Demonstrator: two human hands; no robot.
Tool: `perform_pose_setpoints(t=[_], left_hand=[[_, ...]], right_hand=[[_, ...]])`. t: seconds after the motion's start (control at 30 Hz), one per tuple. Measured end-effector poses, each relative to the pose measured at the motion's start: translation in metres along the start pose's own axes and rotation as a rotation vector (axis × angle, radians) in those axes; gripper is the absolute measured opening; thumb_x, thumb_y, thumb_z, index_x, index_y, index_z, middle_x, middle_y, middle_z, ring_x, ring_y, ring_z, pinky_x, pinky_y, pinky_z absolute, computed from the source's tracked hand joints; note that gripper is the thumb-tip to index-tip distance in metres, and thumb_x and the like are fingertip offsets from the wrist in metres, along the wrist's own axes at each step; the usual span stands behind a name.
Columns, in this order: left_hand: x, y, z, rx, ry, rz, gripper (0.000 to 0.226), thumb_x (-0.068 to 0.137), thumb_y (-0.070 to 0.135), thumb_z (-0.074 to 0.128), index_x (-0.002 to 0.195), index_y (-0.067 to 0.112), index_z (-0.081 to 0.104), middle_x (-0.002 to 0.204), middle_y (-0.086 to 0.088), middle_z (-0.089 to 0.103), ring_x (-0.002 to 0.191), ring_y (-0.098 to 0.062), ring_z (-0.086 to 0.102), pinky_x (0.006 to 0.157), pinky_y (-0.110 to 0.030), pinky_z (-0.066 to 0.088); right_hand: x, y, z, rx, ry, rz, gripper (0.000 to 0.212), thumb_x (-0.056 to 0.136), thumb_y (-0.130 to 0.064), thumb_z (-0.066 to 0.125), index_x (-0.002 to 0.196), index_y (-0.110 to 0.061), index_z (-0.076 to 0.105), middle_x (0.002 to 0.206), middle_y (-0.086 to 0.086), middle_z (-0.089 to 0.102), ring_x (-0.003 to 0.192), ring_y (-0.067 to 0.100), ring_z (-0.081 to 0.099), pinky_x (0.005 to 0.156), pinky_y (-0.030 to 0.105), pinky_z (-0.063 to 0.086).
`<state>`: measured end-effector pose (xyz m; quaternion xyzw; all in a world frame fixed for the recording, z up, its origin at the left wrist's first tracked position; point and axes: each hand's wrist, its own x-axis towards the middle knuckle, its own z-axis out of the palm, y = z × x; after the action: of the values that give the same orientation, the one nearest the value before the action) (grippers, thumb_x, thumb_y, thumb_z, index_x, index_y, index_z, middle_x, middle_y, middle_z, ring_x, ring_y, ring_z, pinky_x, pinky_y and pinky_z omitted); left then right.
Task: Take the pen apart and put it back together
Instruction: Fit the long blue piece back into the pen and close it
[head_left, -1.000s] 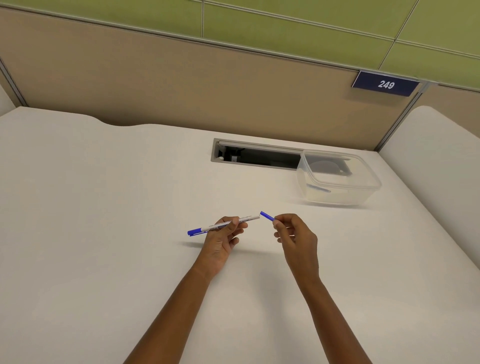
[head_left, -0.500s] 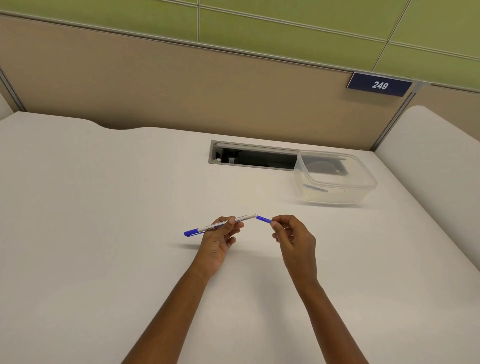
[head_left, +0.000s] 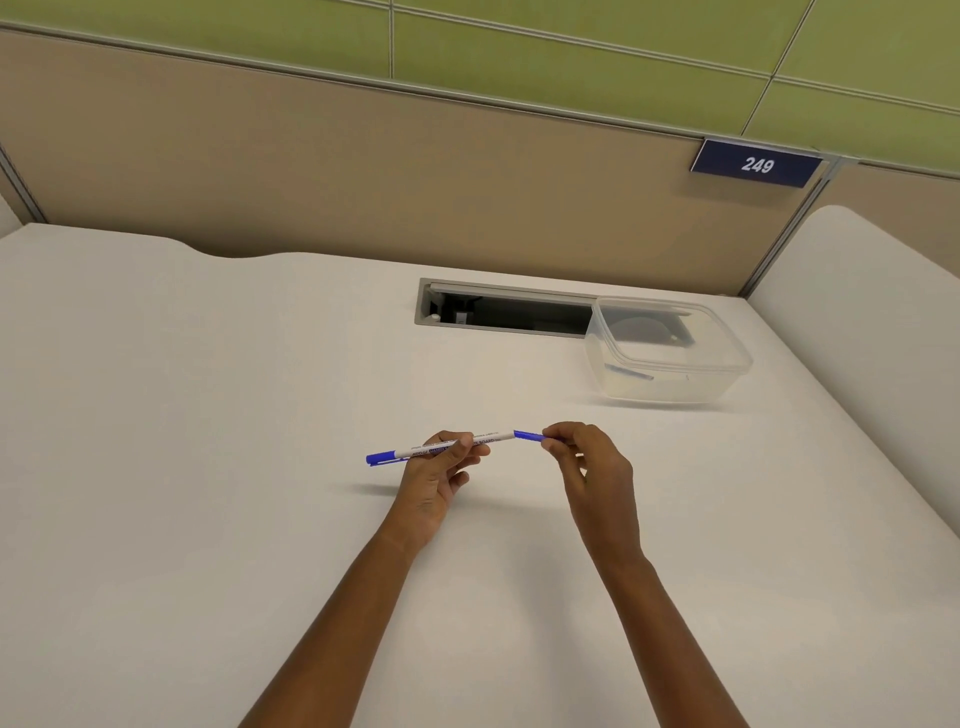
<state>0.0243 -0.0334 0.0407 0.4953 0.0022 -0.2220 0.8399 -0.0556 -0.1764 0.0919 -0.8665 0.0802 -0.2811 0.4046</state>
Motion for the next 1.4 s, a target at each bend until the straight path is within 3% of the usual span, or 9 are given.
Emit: perform_pose_setpoints(t=[0.2,0.37,0.5,0.63,0.77,0.9,1.03,1.23,1.4], left_hand=[[-0.001,0.001,-0.002,0.076,-0.024,0.034,0.015,0.083,0.018,0.057,0.069,0.022,0.059,0.063,0.006,0.073,0.063,0.000,0.063,0.062,-0.025,0.035],[-0.003,0.004,0.001,0.136,-0.061,0.075,0.007,0.073,0.027,0.063,0.067,0.022,0.060,0.066,0.006,0.073,0.069,-0.002,0.063,0.062,-0.024,0.035],[-0.003,0.005,0.001,0.145,-0.052,0.081,0.016,0.080,0.020,0.060,0.065,0.023,0.061,0.066,0.006,0.073,0.073,-0.007,0.062,0.063,-0.025,0.035],[-0.005,0.007,0.002,0.160,-0.061,0.095,0.009,0.075,0.024,0.063,0.066,0.023,0.061,0.066,0.006,0.074,0.073,-0.006,0.061,0.062,-0.024,0.035],[-0.005,0.009,0.003,0.185,-0.077,0.121,0.010,0.078,0.022,0.062,0.068,0.023,0.060,0.066,0.006,0.074,0.075,-0.010,0.059,0.062,-0.023,0.036],[-0.006,0.012,0.004,0.203,-0.080,0.141,0.008,0.075,0.023,0.063,0.068,0.022,0.061,0.066,0.006,0.073,0.076,-0.012,0.059,0.062,-0.023,0.036],[-0.006,0.013,0.003,0.226,-0.071,0.153,0.014,0.082,0.015,0.059,0.069,0.020,0.060,0.064,0.006,0.073,0.078,-0.014,0.058,0.062,-0.024,0.035],[-0.008,0.015,0.003,0.246,-0.066,0.164,0.015,0.083,0.014,0.059,0.069,0.019,0.059,0.063,0.007,0.072,0.071,-0.007,0.060,0.062,-0.023,0.036],[-0.009,0.016,0.003,0.267,-0.072,0.183,0.016,0.083,0.012,0.059,0.067,0.018,0.059,0.059,0.008,0.070,0.064,-0.003,0.059,0.061,-0.023,0.036]], right_hand=[[0.006,0.001,-0.002,-0.059,-0.046,-0.076,0.007,0.086,-0.009,0.058,0.087,-0.011,0.065,0.080,-0.002,0.062,0.075,0.010,0.054,0.069,0.009,0.038],[0.005,0.001,-0.001,0.101,-0.072,0.083,0.013,0.087,-0.012,0.057,0.083,-0.022,0.063,0.076,-0.009,0.062,0.074,0.010,0.057,0.065,0.013,0.043],[0.004,-0.002,-0.003,0.196,-0.090,0.165,0.026,0.085,-0.011,0.059,0.086,-0.037,0.055,0.074,-0.009,0.060,0.068,0.003,0.059,0.061,0.009,0.046],[0.004,0.000,-0.006,0.187,-0.100,0.172,0.024,0.085,-0.003,0.056,0.085,-0.027,0.060,0.079,-0.013,0.062,0.072,0.005,0.059,0.063,0.008,0.045],[0.004,0.003,-0.005,0.203,-0.110,0.212,0.012,0.088,-0.014,0.055,0.085,-0.022,0.063,0.076,-0.008,0.063,0.073,0.012,0.060,0.066,0.020,0.050],[0.003,0.003,-0.005,0.216,-0.109,0.202,0.014,0.088,-0.018,0.056,0.087,-0.031,0.057,0.074,-0.006,0.062,0.068,0.006,0.059,0.062,0.016,0.048],[0.003,0.004,-0.005,0.209,-0.115,0.202,0.017,0.088,-0.013,0.055,0.082,-0.028,0.058,0.075,-0.009,0.062,0.063,-0.004,0.058,0.060,0.009,0.047],[0.002,0.005,-0.003,0.222,-0.119,0.220,0.010,0.089,-0.018,0.054,0.086,-0.026,0.058,0.074,-0.009,0.061,0.062,-0.004,0.058,0.061,0.014,0.048],[0.000,0.005,-0.002,0.196,-0.138,0.217,0.011,0.089,-0.015,0.054,0.083,-0.021,0.060,0.075,-0.010,0.061,0.064,-0.002,0.058,0.059,0.010,0.045]])
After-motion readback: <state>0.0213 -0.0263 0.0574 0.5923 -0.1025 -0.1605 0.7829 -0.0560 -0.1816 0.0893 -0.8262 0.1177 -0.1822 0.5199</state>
